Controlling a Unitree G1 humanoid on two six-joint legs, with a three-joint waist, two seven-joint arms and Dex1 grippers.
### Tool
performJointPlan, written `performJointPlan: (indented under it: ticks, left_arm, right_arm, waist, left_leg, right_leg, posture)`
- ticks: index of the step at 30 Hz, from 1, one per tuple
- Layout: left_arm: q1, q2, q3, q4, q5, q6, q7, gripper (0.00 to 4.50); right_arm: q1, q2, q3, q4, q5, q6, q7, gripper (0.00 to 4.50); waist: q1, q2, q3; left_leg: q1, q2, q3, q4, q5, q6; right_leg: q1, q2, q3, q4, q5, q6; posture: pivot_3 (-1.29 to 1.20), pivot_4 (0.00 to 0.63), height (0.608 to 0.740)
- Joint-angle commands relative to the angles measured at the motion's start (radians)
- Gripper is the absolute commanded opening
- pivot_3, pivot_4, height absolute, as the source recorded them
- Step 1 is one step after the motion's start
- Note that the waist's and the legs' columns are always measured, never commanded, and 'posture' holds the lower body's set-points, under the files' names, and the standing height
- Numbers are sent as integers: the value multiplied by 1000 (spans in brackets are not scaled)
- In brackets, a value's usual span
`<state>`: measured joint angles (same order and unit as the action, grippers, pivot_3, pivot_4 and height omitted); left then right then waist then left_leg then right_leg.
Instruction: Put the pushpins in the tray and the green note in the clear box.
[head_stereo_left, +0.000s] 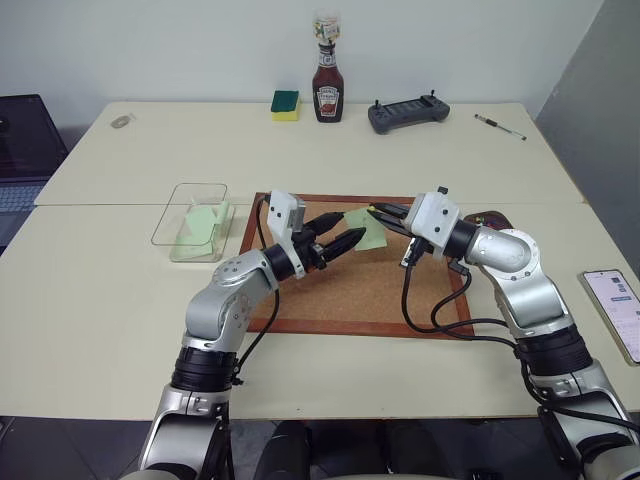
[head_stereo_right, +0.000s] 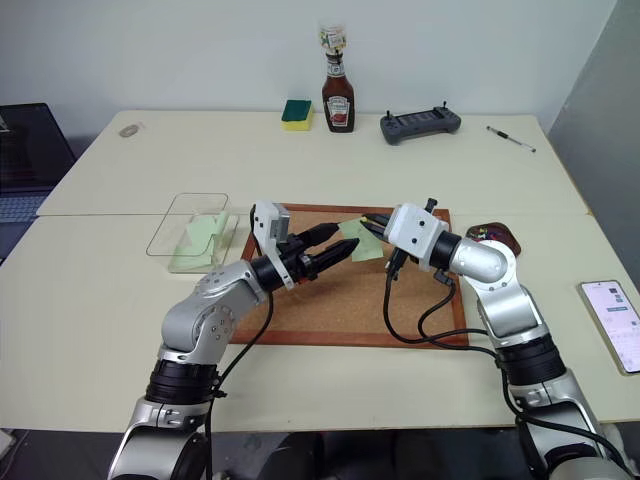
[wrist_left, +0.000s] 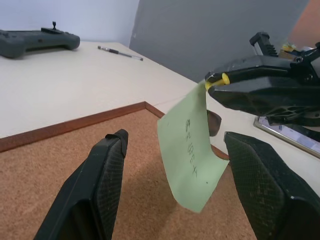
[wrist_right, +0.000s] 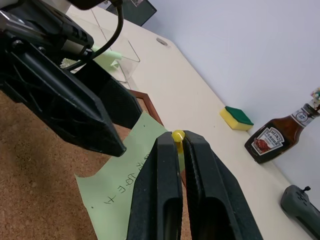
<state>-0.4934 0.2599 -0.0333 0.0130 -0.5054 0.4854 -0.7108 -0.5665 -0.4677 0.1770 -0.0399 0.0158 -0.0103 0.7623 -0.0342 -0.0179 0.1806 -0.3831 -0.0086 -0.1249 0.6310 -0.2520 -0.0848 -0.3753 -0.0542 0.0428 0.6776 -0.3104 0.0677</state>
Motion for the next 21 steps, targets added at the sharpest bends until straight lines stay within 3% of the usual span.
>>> performJointPlan:
  ticks: [1,13,14,15,21]
  left_arm:
    - [-31,-8,-15,16,10,-34,-40,3258]
    - [-90,-52,-3,132,37,-91,-55,3258]
    - [-93,-54,0,136,37,-94,-55,2909]
    - [-94,-55,4,135,29,-87,-57,2909]
    - [-84,-49,4,113,10,-62,-81,1809]
  right_arm:
    - [-32,7,-21,-54,19,8,-9,0]
    - [-41,19,-24,-67,27,38,-14,0]
    - [-42,20,-24,-67,27,39,-15,0]
    - [-42,21,-25,-66,27,40,-16,0]
    - [-45,26,-25,-64,28,44,-20,0]
  waist:
    - [0,0,0]
    - [0,0,0]
    - [0,0,0]
    - [0,0,0]
    - [-1,0,0]
  left_leg:
    - [0,0,0,0,0,0]
    - [0,0,0,0,0,0]
    - [0,0,0,0,0,0]
    - [0,0,0,0,0,0]
    - [0,0,0,0,0,0]
  right_leg:
    - [0,0,0,0,0,0]
    - [0,0,0,0,0,0]
    - [0,0,0,0,0,0]
    - [0,0,0,0,0,0]
    - [0,0,0,0,0,0]
  posture:
    - [0,150,740]
    - [0,150,740]
    - [0,150,740]
    - [0,150,740]
    - [0,150,740]
